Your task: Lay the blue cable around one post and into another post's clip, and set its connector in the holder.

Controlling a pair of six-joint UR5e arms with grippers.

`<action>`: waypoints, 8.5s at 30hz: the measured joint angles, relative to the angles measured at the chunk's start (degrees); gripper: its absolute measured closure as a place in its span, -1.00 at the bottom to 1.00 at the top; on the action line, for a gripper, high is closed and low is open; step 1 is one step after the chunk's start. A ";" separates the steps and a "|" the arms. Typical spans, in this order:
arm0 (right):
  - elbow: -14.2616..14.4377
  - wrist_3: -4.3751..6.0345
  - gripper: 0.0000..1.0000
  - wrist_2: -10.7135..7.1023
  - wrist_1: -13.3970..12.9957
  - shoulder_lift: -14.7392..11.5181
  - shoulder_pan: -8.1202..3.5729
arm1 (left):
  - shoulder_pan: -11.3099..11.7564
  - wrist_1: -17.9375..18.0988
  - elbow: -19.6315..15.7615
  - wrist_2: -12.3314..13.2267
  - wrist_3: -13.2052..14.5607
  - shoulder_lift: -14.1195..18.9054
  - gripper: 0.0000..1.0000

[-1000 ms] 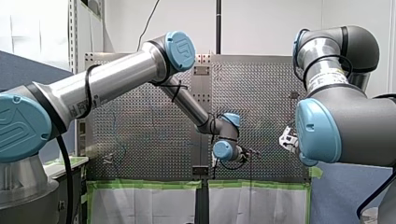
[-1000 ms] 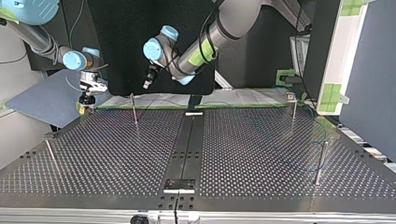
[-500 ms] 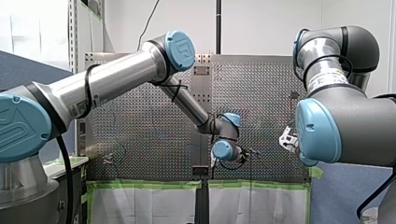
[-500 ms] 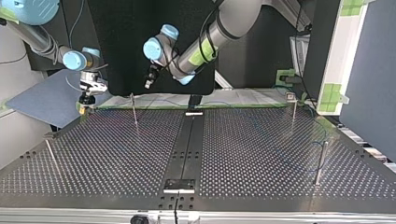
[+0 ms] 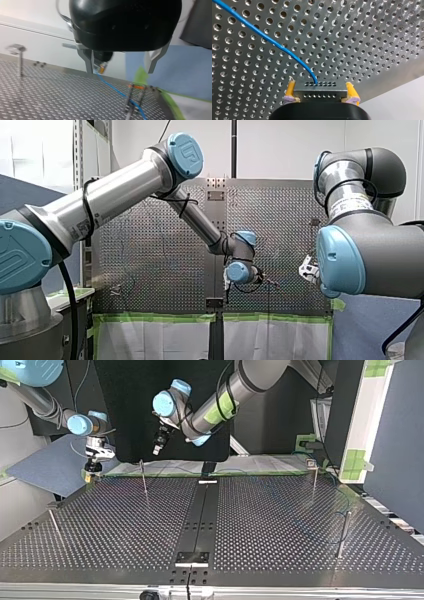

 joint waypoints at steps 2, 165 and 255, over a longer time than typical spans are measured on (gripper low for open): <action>0.00 0.14 1.00 -0.01 -0.01 0.00 0.00 | -0.06 1.04 -1.05 -0.07 -1.00 1.03 -1.00; 0.07 -0.79 1.00 0.01 1.98 -2.17 3.74 | 12.41 44.26 -68.92 -1.51 -3.99 32.57 -1.00; 4.24 -32.54 1.00 16.93 40.20 -31.77 7.00 | 13.24 36.32 -68.10 -0.97 -4.42 32.55 -0.95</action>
